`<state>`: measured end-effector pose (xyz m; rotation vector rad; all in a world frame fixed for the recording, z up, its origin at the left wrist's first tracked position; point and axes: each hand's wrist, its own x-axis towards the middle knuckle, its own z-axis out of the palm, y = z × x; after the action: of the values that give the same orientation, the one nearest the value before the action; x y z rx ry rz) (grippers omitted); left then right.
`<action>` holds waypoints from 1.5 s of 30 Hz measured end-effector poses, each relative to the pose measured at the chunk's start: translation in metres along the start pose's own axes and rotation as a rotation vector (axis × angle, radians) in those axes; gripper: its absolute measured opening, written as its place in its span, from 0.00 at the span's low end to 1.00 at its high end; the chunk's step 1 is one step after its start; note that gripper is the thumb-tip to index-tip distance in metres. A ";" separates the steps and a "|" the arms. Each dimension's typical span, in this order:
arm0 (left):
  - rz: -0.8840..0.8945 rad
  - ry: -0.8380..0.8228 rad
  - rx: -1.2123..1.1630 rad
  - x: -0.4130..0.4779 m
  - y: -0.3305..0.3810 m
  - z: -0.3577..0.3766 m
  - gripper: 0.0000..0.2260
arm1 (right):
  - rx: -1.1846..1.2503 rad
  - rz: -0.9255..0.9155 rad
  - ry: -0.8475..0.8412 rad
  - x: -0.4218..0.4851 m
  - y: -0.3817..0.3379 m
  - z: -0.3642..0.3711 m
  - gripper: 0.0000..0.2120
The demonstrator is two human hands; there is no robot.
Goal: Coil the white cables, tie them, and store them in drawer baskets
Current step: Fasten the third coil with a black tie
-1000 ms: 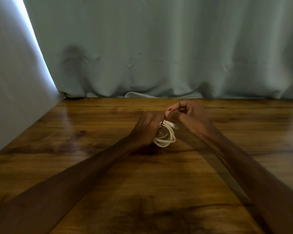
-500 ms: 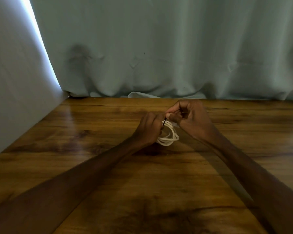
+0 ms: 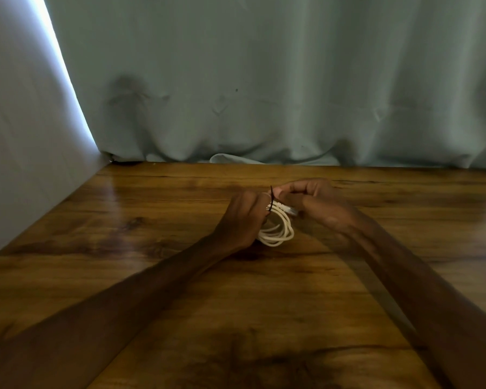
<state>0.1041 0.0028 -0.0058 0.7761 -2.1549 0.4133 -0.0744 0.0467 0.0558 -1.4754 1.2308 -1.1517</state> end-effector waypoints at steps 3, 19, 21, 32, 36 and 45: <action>0.017 -0.009 0.011 0.000 0.000 -0.001 0.14 | 0.077 0.077 -0.038 0.000 0.001 -0.001 0.09; 0.019 0.030 0.112 0.000 -0.004 0.003 0.17 | 0.100 0.090 -0.172 -0.003 0.002 -0.004 0.16; 0.026 0.054 0.115 -0.001 -0.005 0.005 0.16 | 0.111 0.085 -0.165 -0.004 0.002 -0.002 0.16; 0.080 0.139 0.189 -0.001 -0.011 0.013 0.14 | 0.128 0.064 -0.142 -0.005 -0.001 0.001 0.14; 0.114 0.166 0.213 0.000 -0.009 0.012 0.13 | 0.155 0.066 -0.140 -0.004 0.000 0.000 0.14; 0.126 0.191 0.221 0.000 -0.013 0.017 0.10 | 0.136 0.034 -0.153 -0.006 -0.001 -0.002 0.15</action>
<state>0.1032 -0.0155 -0.0161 0.6915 -2.0056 0.7707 -0.0762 0.0524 0.0567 -1.4080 1.0493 -1.0577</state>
